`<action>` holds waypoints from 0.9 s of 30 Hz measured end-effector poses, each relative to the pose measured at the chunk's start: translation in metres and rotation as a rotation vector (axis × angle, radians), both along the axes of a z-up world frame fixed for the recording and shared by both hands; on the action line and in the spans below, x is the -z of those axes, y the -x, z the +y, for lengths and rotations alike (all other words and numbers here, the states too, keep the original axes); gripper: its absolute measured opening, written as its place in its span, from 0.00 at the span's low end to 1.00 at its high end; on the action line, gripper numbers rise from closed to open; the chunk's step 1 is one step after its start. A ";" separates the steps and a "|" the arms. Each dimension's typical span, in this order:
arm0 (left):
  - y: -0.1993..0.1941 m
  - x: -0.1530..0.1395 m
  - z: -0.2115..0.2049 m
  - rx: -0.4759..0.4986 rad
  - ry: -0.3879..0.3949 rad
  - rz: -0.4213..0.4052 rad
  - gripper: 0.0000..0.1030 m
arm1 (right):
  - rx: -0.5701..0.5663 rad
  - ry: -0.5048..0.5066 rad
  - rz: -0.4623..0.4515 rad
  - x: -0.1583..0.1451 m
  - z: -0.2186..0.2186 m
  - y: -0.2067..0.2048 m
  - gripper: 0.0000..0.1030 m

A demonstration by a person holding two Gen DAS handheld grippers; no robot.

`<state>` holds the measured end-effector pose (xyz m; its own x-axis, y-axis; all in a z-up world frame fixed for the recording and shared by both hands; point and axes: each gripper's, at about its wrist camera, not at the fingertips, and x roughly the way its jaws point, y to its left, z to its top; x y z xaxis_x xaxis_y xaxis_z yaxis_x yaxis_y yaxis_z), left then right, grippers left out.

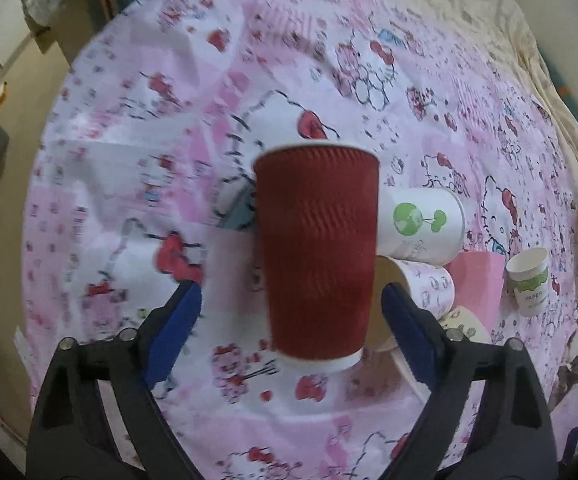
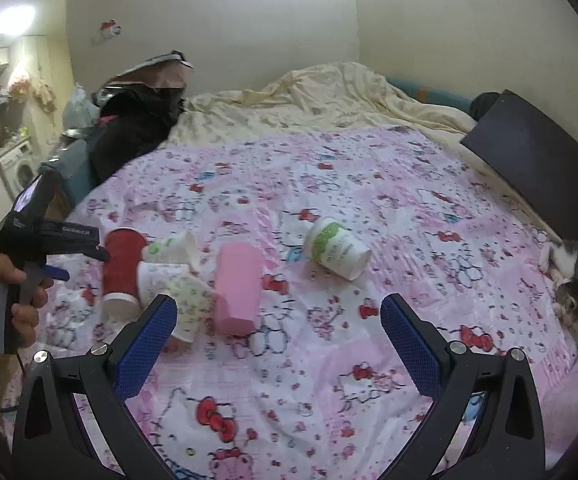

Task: Flip cup upside down
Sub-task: 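Reach the left tool to the red ripple cup and close around it, then lift the red cup with the left tool and carry it toward the right tool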

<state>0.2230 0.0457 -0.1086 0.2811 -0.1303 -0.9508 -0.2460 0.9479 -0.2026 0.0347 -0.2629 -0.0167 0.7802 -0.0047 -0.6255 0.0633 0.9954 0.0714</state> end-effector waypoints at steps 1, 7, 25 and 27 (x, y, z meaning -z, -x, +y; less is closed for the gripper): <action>-0.003 0.002 -0.002 -0.002 0.001 0.005 0.86 | 0.010 -0.009 0.006 0.001 -0.003 -0.001 1.00; -0.010 0.020 -0.008 -0.006 0.013 0.046 0.78 | 0.061 -0.054 0.070 0.010 -0.020 -0.009 1.00; 0.061 -0.036 0.007 0.005 0.015 0.013 0.60 | 0.041 -0.123 0.060 0.003 -0.023 -0.002 1.00; 0.078 -0.045 0.004 0.023 0.021 0.001 0.60 | 0.040 -0.142 0.060 0.002 -0.024 0.000 1.00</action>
